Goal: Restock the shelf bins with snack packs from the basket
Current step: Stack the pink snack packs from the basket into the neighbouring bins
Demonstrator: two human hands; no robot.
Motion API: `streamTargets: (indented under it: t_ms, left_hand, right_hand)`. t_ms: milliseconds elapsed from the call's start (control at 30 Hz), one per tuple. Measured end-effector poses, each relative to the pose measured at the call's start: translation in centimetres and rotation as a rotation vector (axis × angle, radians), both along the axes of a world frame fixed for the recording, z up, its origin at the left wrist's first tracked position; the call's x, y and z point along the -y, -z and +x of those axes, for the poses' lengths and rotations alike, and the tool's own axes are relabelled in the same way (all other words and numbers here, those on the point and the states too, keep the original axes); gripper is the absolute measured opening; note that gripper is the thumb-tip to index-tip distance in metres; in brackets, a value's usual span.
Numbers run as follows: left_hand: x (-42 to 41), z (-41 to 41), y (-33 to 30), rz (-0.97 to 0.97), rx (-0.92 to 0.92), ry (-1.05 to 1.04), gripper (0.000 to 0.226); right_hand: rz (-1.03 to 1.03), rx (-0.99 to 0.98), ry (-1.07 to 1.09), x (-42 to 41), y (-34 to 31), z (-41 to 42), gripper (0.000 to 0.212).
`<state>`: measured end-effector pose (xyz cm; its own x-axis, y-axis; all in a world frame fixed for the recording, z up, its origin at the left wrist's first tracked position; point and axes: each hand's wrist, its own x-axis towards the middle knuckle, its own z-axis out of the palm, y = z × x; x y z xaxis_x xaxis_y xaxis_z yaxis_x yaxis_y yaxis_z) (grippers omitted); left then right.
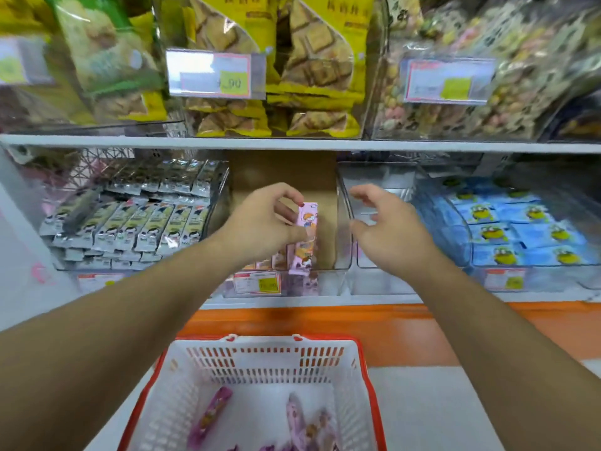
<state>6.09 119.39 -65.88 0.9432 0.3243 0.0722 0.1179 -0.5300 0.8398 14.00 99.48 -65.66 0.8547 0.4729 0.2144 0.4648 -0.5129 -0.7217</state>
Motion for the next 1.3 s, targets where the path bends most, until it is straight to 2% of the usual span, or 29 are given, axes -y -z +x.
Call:
streamTargets:
  t_ms: [200, 467, 633, 733, 800, 933, 1100, 1300]
  left_hand:
    - [0.8, 6.2, 2.4, 0.038, -0.065, -0.019, 0.041]
    - [0.9, 8.9, 5.8, 0.195, -0.164, 0.102, 0.035]
    - [0.4, 9.1, 7.2, 0.397, -0.165, 0.075, 0.056]
    - [0.4, 8.9, 7.2, 0.58, -0.212, 0.051, 0.049]
    - [0.4, 8.7, 7.1, 0.637, -0.214, 0.006, 0.048]
    - [0.9, 8.4, 7.2, 0.657, -0.246, -0.016, 0.057]
    - [0.6, 7.9, 7.0, 0.569, -0.218, 0.018, 0.059]
    - [-0.2, 3.9, 5.8, 0.482, -0.033, 0.0, 0.037]
  right_hand:
    - [-0.068, -0.051, -0.019, 0.6, 1.7, 1.5, 0.047]
    - [-0.107, -0.021, -0.01, 0.3, 2.8, 3.0, 0.051]
    - [-0.11, -0.008, -0.025, -0.4, 3.3, 3.2, 0.058]
    - [-0.108, 0.004, -0.022, -0.3, 3.3, 3.2, 0.058]
    - [-0.114, 0.023, -0.027, -0.2, 3.3, 3.1, 0.058]
    - [-0.116, 0.043, -0.031, -0.2, 3.3, 2.9, 0.059]
    - [-0.139, 0.044, -0.036, -0.3, 3.0, 2.6, 0.06]
    - [-0.181, 0.076, -0.043, -0.1, 2.4, 1.0, 0.06]
